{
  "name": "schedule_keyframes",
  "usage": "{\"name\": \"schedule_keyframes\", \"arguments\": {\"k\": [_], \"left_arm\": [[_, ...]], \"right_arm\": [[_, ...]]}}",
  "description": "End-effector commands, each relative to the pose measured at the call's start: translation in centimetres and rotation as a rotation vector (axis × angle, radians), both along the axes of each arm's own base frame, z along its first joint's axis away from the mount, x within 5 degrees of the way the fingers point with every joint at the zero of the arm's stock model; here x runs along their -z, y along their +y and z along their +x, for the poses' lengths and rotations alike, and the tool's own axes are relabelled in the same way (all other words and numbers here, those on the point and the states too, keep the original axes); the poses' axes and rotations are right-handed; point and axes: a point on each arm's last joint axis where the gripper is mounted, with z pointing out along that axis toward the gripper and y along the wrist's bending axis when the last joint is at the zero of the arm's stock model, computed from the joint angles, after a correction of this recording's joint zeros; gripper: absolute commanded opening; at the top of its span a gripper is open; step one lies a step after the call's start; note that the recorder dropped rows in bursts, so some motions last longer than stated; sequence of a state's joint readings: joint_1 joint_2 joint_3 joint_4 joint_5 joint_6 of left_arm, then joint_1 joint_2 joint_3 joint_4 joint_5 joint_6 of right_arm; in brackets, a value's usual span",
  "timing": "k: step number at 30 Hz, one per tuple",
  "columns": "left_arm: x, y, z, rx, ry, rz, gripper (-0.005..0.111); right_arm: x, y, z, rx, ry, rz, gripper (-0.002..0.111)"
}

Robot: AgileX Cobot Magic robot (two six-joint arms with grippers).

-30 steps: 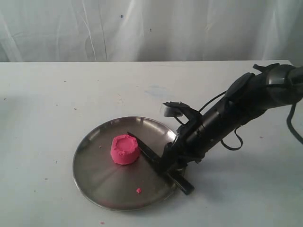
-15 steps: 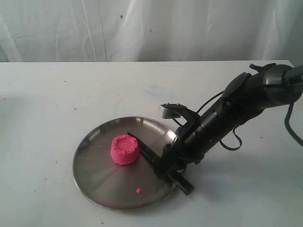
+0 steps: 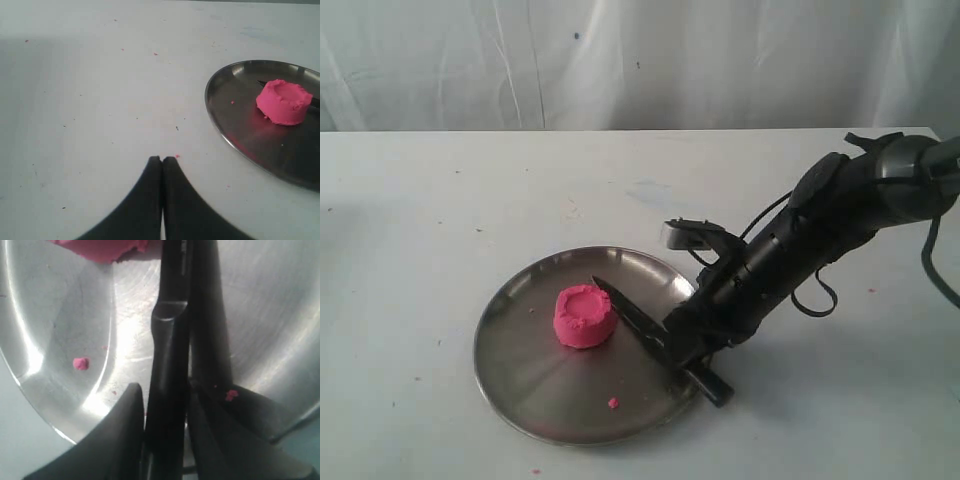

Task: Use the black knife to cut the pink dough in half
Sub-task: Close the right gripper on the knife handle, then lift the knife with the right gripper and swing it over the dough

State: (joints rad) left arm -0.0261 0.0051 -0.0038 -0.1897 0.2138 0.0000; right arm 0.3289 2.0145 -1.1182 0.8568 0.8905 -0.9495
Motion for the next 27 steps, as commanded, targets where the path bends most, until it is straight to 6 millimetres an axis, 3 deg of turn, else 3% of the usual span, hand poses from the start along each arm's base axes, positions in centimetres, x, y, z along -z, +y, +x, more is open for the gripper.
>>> {"name": "schedule_keyframes", "arguments": {"k": [1,9,18,27], "left_arm": [[0.1,0.0,0.0,-0.002,-0.004,-0.006,0.0],[0.1,0.0,0.0,-0.002,-0.004,-0.006,0.0],[0.1,0.0,0.0,-0.002,-0.004,-0.006,0.0],[0.1,0.0,0.0,-0.002,-0.004,-0.006,0.0]], "right_arm": [[0.2,-0.1,0.1,0.005,-0.009,-0.019,0.024],[-0.6,0.6,0.7,0.076,-0.009,0.05,0.008],[-1.7,0.5,1.1,0.107,-0.065,0.058,0.007],[-4.8,0.1,1.0,0.127,-0.185,0.067,0.007]]}}
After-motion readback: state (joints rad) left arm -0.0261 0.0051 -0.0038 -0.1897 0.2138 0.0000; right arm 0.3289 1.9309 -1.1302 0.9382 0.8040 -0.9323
